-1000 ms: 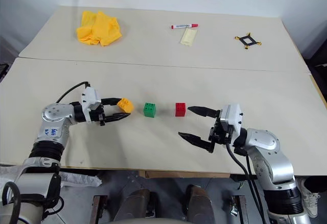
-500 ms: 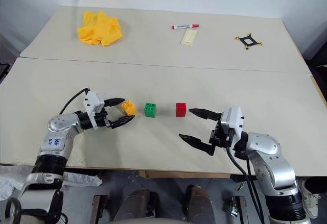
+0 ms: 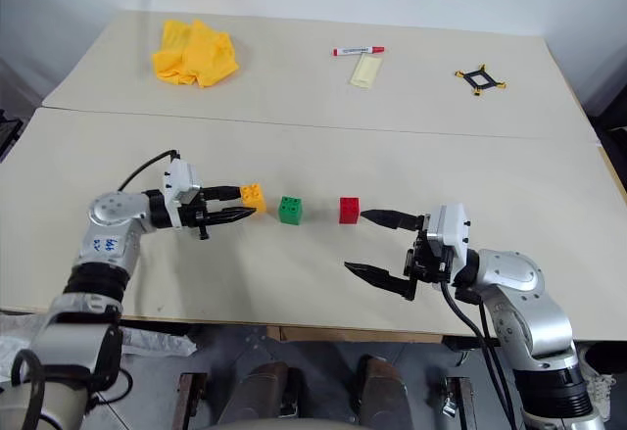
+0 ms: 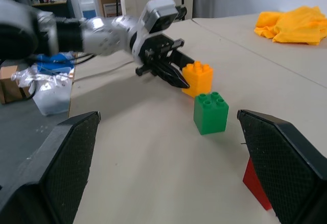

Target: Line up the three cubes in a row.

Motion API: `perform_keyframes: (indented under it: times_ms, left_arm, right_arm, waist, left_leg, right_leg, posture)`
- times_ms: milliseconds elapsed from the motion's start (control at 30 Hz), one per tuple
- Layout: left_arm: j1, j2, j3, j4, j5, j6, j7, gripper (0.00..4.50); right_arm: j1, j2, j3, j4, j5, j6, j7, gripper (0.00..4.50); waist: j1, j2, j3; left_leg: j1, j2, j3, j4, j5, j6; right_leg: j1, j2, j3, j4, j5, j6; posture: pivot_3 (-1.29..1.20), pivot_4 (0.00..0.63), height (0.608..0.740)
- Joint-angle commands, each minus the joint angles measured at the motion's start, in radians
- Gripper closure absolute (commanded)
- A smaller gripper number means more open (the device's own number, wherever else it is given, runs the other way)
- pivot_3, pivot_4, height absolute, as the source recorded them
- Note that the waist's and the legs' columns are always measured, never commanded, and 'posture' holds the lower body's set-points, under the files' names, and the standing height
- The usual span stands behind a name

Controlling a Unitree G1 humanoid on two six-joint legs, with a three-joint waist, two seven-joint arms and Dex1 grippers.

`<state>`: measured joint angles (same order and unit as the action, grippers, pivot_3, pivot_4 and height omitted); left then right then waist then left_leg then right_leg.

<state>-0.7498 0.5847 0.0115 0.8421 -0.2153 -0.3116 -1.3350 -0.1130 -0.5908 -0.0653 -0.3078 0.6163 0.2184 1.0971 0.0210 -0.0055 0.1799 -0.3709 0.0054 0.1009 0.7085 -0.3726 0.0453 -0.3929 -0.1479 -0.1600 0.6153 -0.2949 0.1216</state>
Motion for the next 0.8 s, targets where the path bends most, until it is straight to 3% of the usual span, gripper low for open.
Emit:
perform_keyframes:
  times_ms: [33, 200, 433, 700, 733, 800]
  left_arm:
    - [-0.060, 0.032, -0.010, 0.159, 0.045, -0.129, -0.091, 3.04]
    - [-0.130, 0.059, -0.009, 0.301, 0.092, -0.192, -0.104, 3.04]
    - [-0.166, 0.046, -0.010, 0.361, 0.120, -0.174, -0.101, 3.04]
    - [-0.091, 0.117, 0.084, 0.216, 0.011, -0.060, -0.188, 0.48]
    - [-0.062, 0.135, 0.105, 0.171, -0.017, -0.009, -0.199, 0.23]
    - [0.026, 0.172, 0.162, 0.043, -0.094, 0.093, -0.202, 0.23]
  right_arm:
    - [0.011, -0.019, -0.036, -0.036, 0.023, -0.001, 0.002, 0.00]
    - [0.050, -0.035, -0.059, -0.053, 0.019, -0.009, 0.003, 0.00]
    - [0.093, -0.047, -0.070, -0.040, 0.016, -0.015, 0.023, 0.00]
    - [0.057, -0.082, -0.090, 0.058, -0.005, -0.074, 0.109, 0.00]
    - [0.048, -0.082, -0.092, 0.076, -0.008, -0.090, 0.121, 0.00]
    - [0.022, -0.079, -0.099, 0.119, -0.004, -0.113, 0.146, 0.00]
  waist:
    - [-0.003, 0.000, 0.000]
    - [-0.003, 0.000, 0.000]
    - [-0.003, 0.000, 0.000]
    - [-0.013, 0.000, 0.000]
    - [-0.017, 0.000, 0.000]
    - [-0.026, 0.000, 0.000]
  left_leg:
    - [0.000, -0.001, 0.000, 0.000, 0.000, 0.000]
    - [0.000, -0.001, 0.000, -0.001, 0.000, 0.000]
    - [0.000, -0.001, 0.000, 0.000, 0.000, 0.000]
    - [0.000, 0.005, 0.000, 0.000, 0.000, 0.000]
    - [0.000, 0.005, 0.000, 0.000, 0.000, 0.000]
    - [0.000, 0.005, 0.000, 0.000, 0.000, 0.000]
  right_leg:
    - [0.000, 0.000, 0.000, 0.000, 0.000, 0.000]
    - [0.000, 0.000, 0.000, 0.000, 0.000, 0.000]
    - [0.000, 0.000, 0.000, 0.001, 0.000, 0.000]
    - [0.000, 0.000, 0.000, 0.001, 0.000, 0.000]
    - [0.000, 0.000, 0.000, 0.001, 0.000, 0.000]
    - [0.000, 0.000, 0.000, 0.001, 0.000, 0.000]
  posture:
    - [0.00, 0.150, 0.740]
    - [0.00, 0.150, 0.740]
    - [0.00, 0.150, 0.740]
    - [0.00, 0.150, 0.740]
    - [0.00, 0.150, 0.740]
    - [0.00, 0.150, 0.740]
